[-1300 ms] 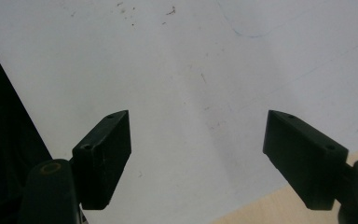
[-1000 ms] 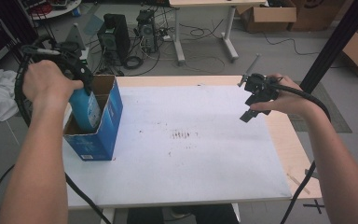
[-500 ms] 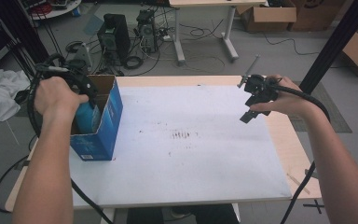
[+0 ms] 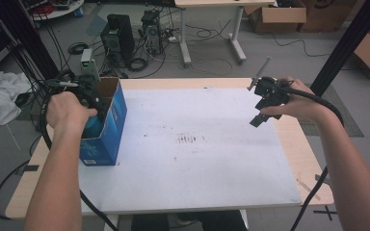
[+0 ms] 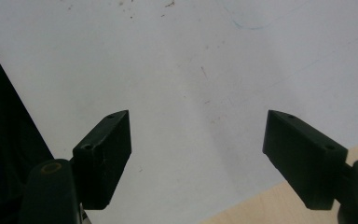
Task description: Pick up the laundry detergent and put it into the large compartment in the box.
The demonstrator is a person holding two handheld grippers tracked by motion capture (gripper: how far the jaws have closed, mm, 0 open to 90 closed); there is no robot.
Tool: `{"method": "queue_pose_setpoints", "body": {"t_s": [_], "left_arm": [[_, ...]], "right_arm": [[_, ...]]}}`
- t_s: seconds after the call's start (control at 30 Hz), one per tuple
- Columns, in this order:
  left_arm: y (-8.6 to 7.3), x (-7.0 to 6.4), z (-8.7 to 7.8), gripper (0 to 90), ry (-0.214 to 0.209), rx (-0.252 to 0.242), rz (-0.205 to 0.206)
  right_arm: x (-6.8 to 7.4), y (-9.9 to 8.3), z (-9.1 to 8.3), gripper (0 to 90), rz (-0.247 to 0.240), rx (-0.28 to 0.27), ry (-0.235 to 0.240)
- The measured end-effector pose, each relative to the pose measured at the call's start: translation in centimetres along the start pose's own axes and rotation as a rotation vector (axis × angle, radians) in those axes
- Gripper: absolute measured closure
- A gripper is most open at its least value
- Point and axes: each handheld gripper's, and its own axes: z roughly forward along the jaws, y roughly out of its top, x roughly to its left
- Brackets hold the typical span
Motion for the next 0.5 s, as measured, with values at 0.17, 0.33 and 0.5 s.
{"method": "queue_pose_setpoints", "body": {"t_s": [0.17,0.33,0.5], "left_arm": [[0.0,0.2,0.7,38.0,0.003,0.012,0.001],[-0.1,0.4,1.3,38.0,-0.001,0.018,-0.003],[-0.2,0.5,1.9,38.0,0.006,0.026,-0.008]], "right_arm": [[-0.1,0.0,0.2,23.5,-0.004,0.002,0.003],[-0.2,0.1,0.3,23.6,0.000,0.005,0.004],[-0.2,0.1,0.4,23.6,0.000,0.002,0.005]]}}
